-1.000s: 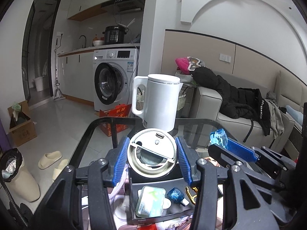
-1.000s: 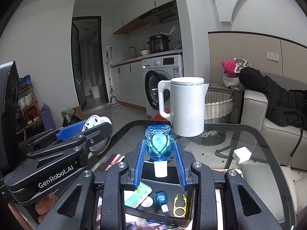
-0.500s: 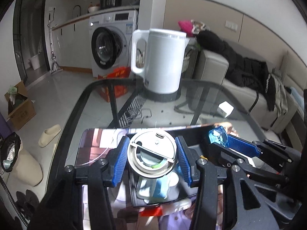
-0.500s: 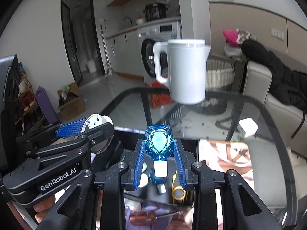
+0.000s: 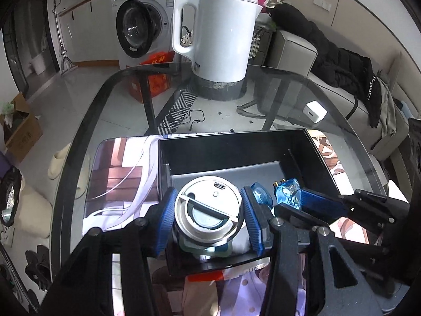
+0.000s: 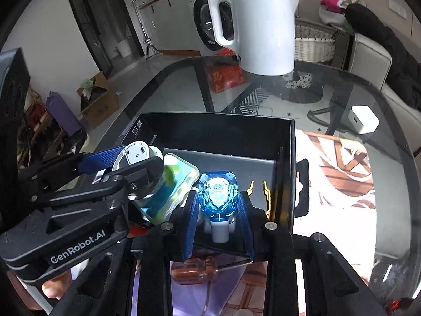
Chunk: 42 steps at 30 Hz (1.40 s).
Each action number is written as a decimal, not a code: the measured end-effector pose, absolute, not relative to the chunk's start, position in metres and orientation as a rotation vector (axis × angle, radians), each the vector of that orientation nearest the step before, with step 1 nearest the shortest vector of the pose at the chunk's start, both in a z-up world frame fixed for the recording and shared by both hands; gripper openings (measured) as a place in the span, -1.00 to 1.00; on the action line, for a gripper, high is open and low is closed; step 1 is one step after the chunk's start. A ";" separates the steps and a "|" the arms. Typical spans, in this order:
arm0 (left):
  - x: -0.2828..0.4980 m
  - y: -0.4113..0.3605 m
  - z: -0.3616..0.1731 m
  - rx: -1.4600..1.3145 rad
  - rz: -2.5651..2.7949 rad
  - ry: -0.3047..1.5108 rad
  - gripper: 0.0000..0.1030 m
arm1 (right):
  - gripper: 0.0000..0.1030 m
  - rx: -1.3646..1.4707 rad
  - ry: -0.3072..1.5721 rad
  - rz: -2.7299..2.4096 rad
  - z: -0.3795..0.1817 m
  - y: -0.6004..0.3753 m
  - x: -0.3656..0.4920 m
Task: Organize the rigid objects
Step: 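Lower container into box and open left gripper while right releases bottle inside, then move left gripper to red-capped glue bottle while right moves to orange screwdriver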
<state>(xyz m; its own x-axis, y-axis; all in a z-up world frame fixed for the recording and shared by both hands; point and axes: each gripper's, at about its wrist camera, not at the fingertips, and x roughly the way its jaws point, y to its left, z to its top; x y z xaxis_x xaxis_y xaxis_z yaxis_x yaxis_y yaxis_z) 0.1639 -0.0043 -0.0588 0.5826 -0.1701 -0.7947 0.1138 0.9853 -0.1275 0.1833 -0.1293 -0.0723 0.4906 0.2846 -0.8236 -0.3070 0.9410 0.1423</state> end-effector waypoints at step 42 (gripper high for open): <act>0.101 0.017 -0.054 0.064 -0.279 0.955 0.26 | -0.23 0.087 1.052 0.462 -0.060 -0.163 0.131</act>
<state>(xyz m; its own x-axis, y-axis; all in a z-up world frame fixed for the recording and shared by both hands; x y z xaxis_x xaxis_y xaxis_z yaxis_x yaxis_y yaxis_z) 0.1013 0.0165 -0.0537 0.5452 -0.2068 -0.8124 0.2626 0.9625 -0.0687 0.1310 -0.1632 -0.0596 0.4095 0.4074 -0.8163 -0.3259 0.9010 0.2862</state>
